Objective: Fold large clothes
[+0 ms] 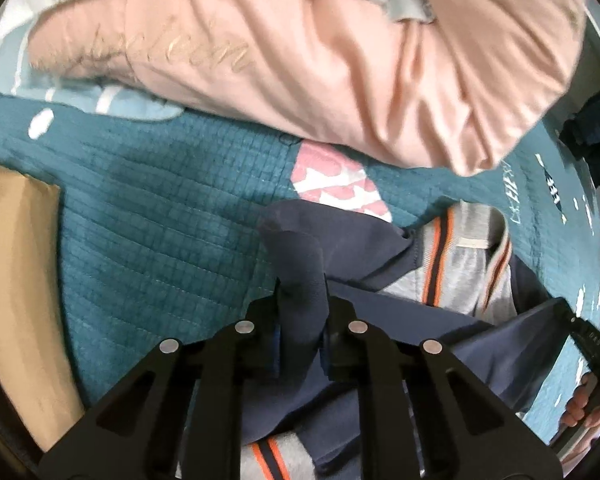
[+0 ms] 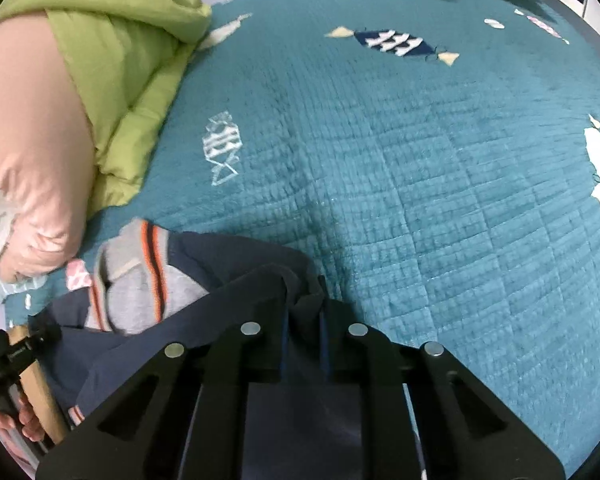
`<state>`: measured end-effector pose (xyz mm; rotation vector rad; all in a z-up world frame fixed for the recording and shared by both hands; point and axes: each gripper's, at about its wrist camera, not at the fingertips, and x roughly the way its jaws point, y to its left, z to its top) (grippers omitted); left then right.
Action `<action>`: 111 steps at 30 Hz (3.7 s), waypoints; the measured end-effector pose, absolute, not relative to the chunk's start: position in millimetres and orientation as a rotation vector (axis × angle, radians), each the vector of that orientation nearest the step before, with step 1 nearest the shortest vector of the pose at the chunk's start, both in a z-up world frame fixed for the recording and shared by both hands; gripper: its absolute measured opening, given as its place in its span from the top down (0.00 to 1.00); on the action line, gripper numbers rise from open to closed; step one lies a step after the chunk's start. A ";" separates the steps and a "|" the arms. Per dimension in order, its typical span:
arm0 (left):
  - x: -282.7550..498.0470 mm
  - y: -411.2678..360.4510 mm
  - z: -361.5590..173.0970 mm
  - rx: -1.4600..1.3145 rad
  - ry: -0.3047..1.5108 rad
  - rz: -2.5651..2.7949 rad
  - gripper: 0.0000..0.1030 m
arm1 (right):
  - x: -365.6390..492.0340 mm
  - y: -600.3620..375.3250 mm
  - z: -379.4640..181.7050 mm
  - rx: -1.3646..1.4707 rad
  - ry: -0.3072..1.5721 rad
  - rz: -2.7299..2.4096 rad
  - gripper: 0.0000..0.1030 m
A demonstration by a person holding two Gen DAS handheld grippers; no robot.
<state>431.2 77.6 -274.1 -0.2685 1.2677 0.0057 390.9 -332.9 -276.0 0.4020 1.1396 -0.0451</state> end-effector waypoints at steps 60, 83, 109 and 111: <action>39.5 119.9 -260.8 -0.030 1.240 -0.149 0.80 | -19.4 -325.6 -279.9 0.304 1.199 -0.089 0.89; 75.7 131.4 -281.6 -0.609 1.354 -0.182 0.90 | 16.6 -310.5 -293.9 0.477 1.268 -0.109 0.85; 186.0 136.4 -264.9 -0.400 1.311 -0.123 0.38 | 107.8 -346.8 -264.1 0.346 1.199 -0.122 0.30; 200.9 132.9 -273.0 -0.392 1.312 -0.118 0.39 | 123.1 -344.2 -273.8 0.350 1.218 -0.101 0.30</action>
